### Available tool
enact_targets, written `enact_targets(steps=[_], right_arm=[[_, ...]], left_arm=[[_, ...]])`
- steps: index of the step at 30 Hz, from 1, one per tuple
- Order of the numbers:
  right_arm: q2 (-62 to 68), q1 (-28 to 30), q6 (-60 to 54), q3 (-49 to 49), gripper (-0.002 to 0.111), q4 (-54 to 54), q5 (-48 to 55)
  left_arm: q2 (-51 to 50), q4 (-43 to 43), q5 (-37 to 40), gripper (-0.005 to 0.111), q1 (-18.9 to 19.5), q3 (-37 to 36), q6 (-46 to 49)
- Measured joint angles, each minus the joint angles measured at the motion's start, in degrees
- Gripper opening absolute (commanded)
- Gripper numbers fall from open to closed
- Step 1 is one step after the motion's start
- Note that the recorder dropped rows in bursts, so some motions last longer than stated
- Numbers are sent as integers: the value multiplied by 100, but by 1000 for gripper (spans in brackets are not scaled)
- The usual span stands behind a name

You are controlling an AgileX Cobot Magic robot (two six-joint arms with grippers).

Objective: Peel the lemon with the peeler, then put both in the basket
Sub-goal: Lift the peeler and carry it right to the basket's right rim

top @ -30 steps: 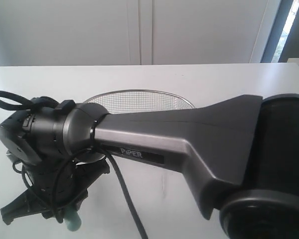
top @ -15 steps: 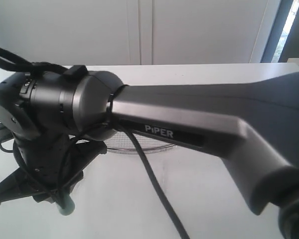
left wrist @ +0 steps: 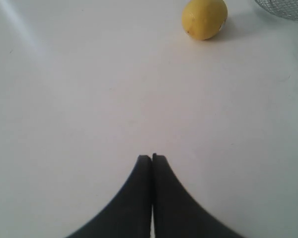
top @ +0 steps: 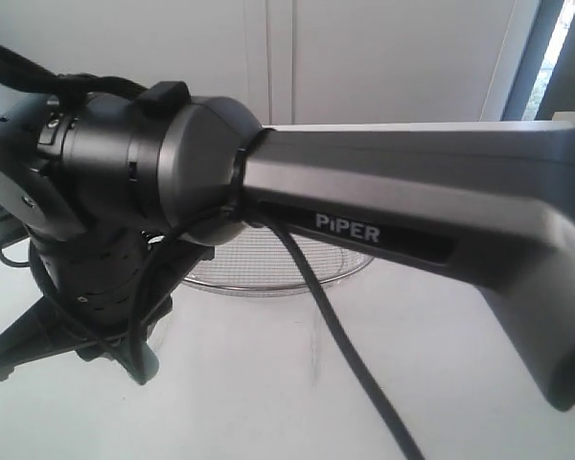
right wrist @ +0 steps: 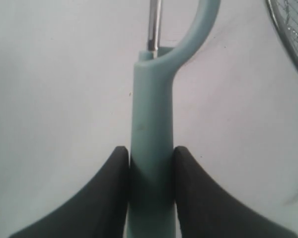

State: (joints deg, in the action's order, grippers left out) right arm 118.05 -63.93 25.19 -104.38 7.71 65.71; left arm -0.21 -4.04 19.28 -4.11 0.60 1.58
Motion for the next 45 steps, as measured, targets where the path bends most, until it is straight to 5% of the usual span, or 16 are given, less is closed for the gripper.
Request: enact_targets(steps=[28,45], right_arm=[[-611,2147,-872,15,0,-421,87],[-1815,3431,-982,1720,0,-542,-578]], left_arm=[[0,0,0,0,0,0,0],[0,0,0,0,0,0,0]])
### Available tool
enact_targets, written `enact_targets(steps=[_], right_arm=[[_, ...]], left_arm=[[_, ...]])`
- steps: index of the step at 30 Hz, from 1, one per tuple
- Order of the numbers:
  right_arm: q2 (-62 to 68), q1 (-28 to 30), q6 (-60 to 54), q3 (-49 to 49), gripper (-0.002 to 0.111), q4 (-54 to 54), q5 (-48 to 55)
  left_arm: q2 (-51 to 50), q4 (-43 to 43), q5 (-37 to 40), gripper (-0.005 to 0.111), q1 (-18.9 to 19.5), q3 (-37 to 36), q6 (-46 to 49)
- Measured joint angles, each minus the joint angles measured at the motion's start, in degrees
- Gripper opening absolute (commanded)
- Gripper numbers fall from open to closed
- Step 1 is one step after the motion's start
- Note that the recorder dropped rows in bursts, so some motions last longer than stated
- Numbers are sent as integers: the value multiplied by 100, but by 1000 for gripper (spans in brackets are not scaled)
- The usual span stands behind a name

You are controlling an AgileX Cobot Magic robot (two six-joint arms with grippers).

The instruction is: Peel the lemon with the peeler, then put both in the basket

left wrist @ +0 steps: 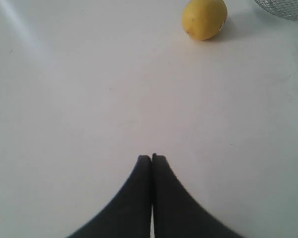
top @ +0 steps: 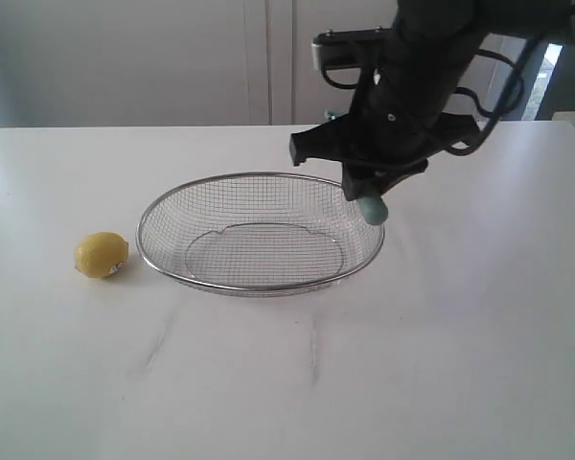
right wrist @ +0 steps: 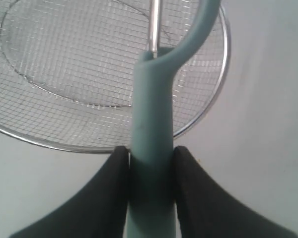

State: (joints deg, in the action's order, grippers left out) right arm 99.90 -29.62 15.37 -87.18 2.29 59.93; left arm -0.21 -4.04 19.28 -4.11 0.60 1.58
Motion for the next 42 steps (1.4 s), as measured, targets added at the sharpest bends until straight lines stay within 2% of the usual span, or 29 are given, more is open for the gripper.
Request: enact_targets(steps=[10,13,23,42], right_arm=[[-775,706,-307,1129,0,-298,-413],[-939,841,-701,1526,0,-586,-561],[-1001,861,-2118,2100,0,-2112,-884],[-1001,861,-2240,2308,0,-2181,-971]], left_arm=[[0,0,0,0,0,0,0],[0,0,0,0,0,0,0],[0,0,0,0,0,0,0],[0,0,0,0,0,0,0]])
